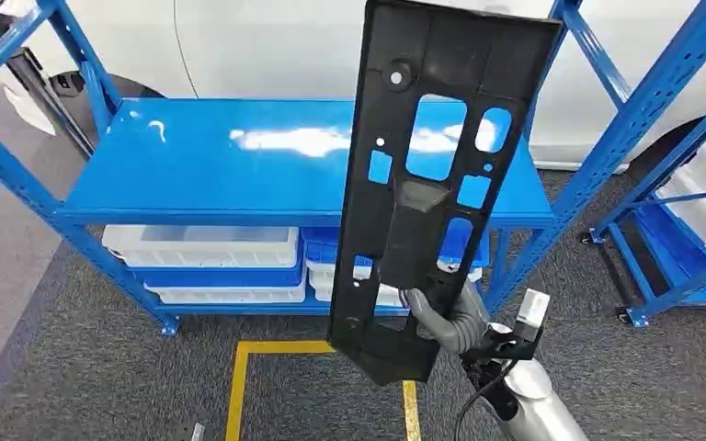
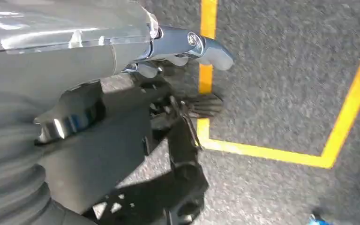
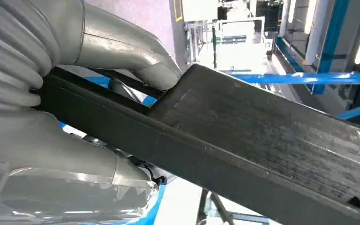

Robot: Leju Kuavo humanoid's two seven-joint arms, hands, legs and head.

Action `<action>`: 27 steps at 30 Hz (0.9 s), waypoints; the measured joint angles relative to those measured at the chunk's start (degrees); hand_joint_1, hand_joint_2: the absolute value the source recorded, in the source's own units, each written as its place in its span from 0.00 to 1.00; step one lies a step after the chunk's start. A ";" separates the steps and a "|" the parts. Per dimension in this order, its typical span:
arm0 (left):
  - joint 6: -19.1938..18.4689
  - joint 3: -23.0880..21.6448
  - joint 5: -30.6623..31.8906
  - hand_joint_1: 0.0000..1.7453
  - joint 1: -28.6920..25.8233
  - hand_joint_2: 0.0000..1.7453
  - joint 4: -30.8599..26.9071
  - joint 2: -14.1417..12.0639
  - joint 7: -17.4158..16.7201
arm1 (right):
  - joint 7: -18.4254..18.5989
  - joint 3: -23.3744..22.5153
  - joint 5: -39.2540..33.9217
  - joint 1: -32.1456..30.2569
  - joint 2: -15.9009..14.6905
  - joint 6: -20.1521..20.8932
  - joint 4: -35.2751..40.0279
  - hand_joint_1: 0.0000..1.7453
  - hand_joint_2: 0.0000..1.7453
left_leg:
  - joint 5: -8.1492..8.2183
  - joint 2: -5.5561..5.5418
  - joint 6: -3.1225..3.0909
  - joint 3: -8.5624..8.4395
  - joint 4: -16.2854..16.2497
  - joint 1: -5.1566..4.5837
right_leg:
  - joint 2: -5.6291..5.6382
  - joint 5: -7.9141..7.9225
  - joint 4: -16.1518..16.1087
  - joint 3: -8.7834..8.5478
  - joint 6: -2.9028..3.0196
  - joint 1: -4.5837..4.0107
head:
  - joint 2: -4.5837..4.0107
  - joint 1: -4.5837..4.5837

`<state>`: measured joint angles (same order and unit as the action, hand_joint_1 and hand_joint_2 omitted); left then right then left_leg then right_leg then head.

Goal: Take the parts from the cabinet and place them on the table.

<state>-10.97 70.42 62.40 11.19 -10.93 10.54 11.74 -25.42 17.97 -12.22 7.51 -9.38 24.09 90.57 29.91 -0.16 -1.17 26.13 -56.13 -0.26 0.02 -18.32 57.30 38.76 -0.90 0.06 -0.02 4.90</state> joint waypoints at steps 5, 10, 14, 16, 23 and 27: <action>0.00 0.00 -0.04 0.00 -0.01 1.00 0.00 0.02 -0.29 | 0.07 -1.12 0.02 -0.80 0.07 -0.07 -0.02 0.94 1.00 | -3.59 0.66 -1.30 3.79 -0.13 0.05 | 0.01 -13.88 15.04 4.26 -1.33 0.80 | 0.00 0.00; 0.04 0.00 -0.02 0.00 -0.23 1.00 0.00 0.02 -0.68 | 0.04 -1.66 0.07 -1.58 0.07 -0.33 0.02 0.94 1.00 | -6.06 0.74 -0.50 8.73 -1.96 0.04 | -0.01 -7.89 7.80 -5.62 -1.40 1.10 | 0.00 0.02; 0.20 0.00 0.15 0.00 -0.24 1.00 0.00 0.02 -0.98 | -0.04 -2.30 0.09 -1.89 0.15 -0.42 0.55 0.94 1.00 | -7.65 0.70 0.69 9.68 -2.24 -0.02 | 0.27 -10.55 1.10 -9.15 0.41 0.23 | 0.00 0.02; 0.20 0.00 0.18 0.00 -0.52 1.00 0.00 0.02 -1.07 | -0.02 -2.60 0.20 -2.32 0.31 -0.48 0.98 0.94 1.00 | -7.70 0.49 1.48 10.34 -2.54 0.21 | -0.08 -9.06 0.33 -8.36 1.67 0.69 | 0.00 0.02; 0.15 0.00 0.17 0.00 -0.65 1.00 0.00 0.02 -0.99 | -0.06 -3.59 0.28 -4.56 0.50 -0.48 2.40 0.94 1.00 | 1.78 0.37 1.90 11.69 -18.85 0.39 | -0.10 -4.09 0.46 -2.03 2.34 0.21 | 0.00 0.02; 0.15 0.00 0.17 0.00 -0.20 1.00 0.00 -0.07 -0.90 | -0.11 -4.07 0.42 -5.00 0.50 -0.48 3.06 0.94 1.00 | 1.65 0.18 0.94 -1.85 0.15 -0.06 | 0.05 -1.58 0.97 0.54 1.45 -0.02 | 0.00 0.02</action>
<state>-10.82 70.42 62.58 10.99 -10.93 10.47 10.84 -25.53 13.90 -11.80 2.51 -8.87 23.61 93.63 31.56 0.03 -0.23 24.27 -55.98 -0.32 0.07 -19.90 58.27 39.31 0.55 0.05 -0.02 4.92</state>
